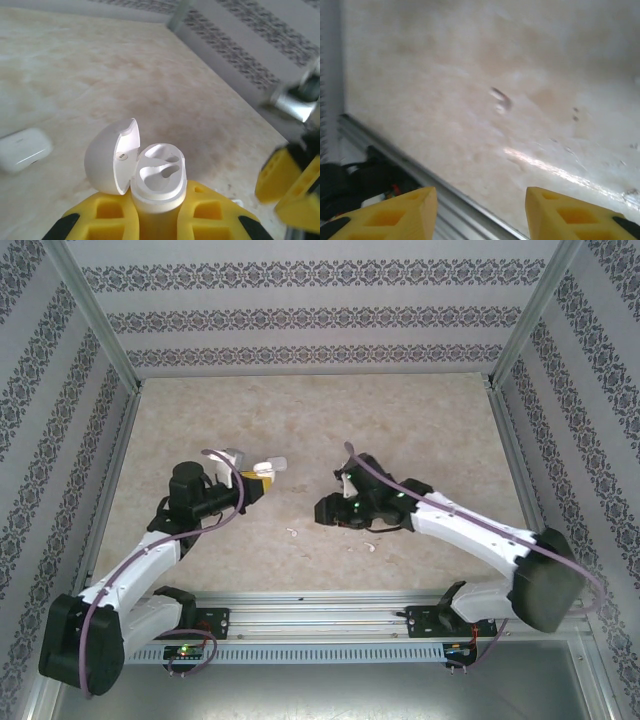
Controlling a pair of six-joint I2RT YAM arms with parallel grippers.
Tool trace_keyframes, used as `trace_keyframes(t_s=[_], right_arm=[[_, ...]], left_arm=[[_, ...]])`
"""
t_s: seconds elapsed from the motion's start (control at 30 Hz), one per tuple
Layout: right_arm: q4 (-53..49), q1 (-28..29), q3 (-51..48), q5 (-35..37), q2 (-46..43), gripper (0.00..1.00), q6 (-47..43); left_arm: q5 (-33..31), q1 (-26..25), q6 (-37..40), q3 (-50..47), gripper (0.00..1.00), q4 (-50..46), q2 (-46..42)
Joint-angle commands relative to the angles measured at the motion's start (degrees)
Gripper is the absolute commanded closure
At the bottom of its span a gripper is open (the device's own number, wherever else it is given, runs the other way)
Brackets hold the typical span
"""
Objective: Insert wireless bluetooth earbuds into charging case
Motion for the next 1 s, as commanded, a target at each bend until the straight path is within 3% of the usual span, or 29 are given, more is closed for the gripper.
trace_keyframes(t_s=[0.0,0.27,0.43,0.97], right_arm=[[6.2,4.2,0.8,5.2,5.7,0.53,8.7],[6.6,12.7,16.4,-0.5,26.9,0.64,6.4],[5.5,14.9,21.0,0.0,34.4,0.66,5.3],[-2.7,7.2,17.5,13.6,31.8,0.69,-1.0]], left_arm=[[-2.2,2.3,-3.0,-0.1,1.00,-5.7,-4.5],[-12.8,2.9,1.2,1.4,1.00,-27.9,-19.9],[-15.2,3.0,4.1,1.6,1.00,-32.3,-23.5],[-10.7,3.0,2.9,-0.8,1.00,-26.6,-22.2]])
